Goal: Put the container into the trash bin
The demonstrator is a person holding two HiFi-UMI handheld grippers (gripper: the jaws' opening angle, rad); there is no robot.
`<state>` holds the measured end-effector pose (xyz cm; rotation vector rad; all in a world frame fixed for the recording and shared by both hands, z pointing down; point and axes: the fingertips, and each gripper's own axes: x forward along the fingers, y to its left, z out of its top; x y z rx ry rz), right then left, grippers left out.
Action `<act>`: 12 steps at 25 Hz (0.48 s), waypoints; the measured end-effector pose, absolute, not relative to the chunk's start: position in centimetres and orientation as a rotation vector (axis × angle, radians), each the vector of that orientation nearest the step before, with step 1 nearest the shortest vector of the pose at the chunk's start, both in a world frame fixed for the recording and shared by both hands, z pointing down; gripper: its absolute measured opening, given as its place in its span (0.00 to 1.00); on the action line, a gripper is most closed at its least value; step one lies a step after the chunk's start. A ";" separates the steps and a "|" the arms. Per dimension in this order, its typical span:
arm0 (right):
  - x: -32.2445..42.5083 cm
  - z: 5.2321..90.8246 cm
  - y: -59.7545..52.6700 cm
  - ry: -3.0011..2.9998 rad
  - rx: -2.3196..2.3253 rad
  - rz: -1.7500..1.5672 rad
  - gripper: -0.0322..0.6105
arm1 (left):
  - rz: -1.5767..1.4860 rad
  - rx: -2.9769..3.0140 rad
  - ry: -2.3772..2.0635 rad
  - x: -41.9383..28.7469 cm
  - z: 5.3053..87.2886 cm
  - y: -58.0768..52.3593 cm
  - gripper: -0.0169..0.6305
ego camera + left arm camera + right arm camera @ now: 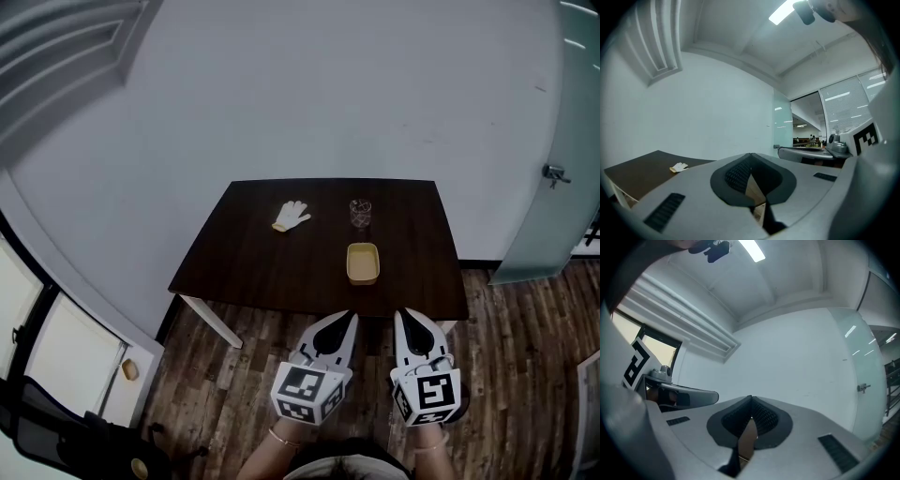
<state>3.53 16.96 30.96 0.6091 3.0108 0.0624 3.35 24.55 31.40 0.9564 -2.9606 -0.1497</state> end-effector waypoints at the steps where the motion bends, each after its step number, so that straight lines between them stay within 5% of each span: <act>1: 3.1 31.0 16.6 3.013 0.612 0.063 0.06 | -0.148 0.947 -2.961 2.9 31.4 24.2 0.05; 12: -3.7 32.2 15.4 3.026 0.659 0.050 0.06 | -0.135 0.874 -2.966 -3.3 32.1 22.9 0.05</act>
